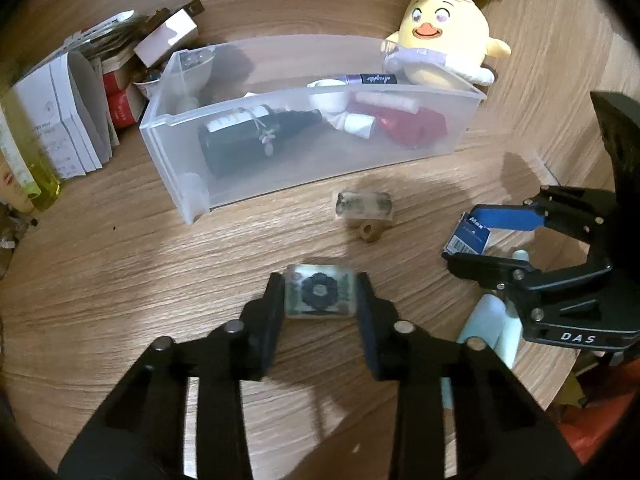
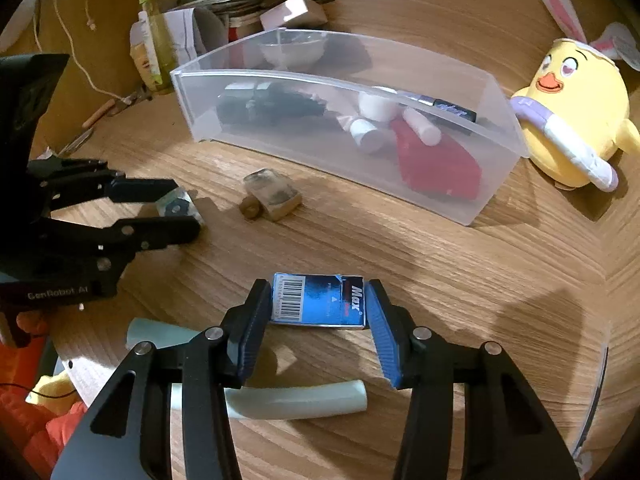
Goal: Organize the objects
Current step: 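Grasp the blue Max card with the right tool while the left tool grasps the green square sticker, then carry the card and sticker over the clear box with both tools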
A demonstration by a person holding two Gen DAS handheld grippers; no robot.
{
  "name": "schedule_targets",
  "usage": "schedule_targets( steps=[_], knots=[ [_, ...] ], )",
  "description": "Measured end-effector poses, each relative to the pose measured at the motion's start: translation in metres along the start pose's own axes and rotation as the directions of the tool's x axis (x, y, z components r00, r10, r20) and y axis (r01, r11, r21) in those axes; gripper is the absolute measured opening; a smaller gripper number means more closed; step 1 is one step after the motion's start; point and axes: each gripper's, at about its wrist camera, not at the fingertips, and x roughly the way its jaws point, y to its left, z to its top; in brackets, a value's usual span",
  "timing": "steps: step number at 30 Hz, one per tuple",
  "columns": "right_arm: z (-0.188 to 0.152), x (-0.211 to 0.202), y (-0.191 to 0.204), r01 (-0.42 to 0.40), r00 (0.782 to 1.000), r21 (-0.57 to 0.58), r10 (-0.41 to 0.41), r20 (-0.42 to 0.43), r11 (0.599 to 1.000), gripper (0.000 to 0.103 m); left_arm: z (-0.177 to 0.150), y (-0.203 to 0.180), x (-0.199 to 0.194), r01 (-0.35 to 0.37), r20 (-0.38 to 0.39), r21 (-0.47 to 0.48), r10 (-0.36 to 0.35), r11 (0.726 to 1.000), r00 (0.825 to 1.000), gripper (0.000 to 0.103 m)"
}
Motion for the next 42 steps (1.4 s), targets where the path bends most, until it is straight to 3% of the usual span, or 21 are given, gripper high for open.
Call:
schedule_targets(
  steps=[8,22,42],
  knots=[
    [0.006,-0.008,-0.007,-0.009,0.999,0.020,0.008,0.046,1.000,0.045,0.006,0.008,-0.011,0.014,0.051,-0.067,-0.010,0.998,0.999,0.034],
    [0.028,-0.037,-0.016,-0.017,0.985,0.060,0.006,0.175,0.998,0.045,0.030,0.007,-0.036,-0.014,0.181,-0.093,0.030,0.996,0.983,0.034],
    [0.067,-0.069,-0.042,0.035,0.944,0.095,-0.064,0.324,0.995,0.045,0.074,0.011,-0.075,-0.007,0.354,-0.133,0.054,0.991,0.934,0.034]
  ],
)
